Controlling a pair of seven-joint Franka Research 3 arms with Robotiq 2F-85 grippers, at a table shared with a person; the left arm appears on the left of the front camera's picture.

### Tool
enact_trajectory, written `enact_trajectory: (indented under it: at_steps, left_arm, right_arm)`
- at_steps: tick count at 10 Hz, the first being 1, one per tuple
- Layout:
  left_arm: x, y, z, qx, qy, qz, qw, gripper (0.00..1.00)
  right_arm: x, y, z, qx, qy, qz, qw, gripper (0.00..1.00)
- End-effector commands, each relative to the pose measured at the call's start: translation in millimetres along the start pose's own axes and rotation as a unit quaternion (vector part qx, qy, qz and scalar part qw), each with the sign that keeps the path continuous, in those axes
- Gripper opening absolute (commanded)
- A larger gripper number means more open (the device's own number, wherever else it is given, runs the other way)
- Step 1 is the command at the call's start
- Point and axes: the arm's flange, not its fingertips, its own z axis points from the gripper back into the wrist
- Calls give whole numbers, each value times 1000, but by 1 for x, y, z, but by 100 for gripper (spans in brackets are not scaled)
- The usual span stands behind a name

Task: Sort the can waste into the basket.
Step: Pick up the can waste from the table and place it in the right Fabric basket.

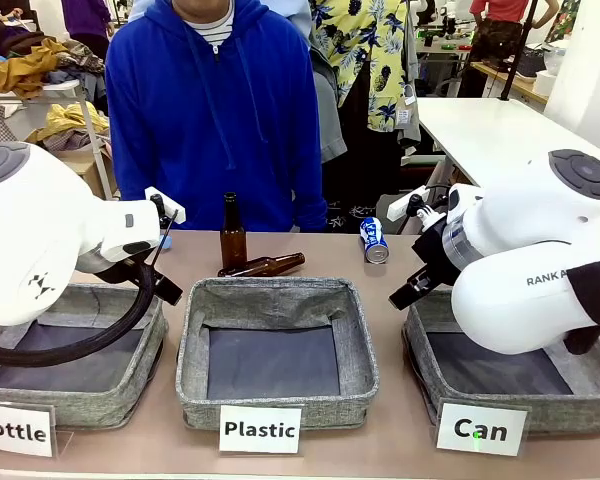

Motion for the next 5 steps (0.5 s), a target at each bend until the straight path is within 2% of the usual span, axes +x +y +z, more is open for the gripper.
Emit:
enact_trajectory:
  at_steps: [1, 5]
  left_arm:
    - [0, 0, 0, 0, 0, 0, 1000, 100]
    - [0, 0, 0, 0, 0, 0, 1000, 100]
  right_arm:
    - [0, 0, 0, 0, 0, 0, 1000, 100]
    - [0, 0, 0, 0, 0, 0, 1000, 100]
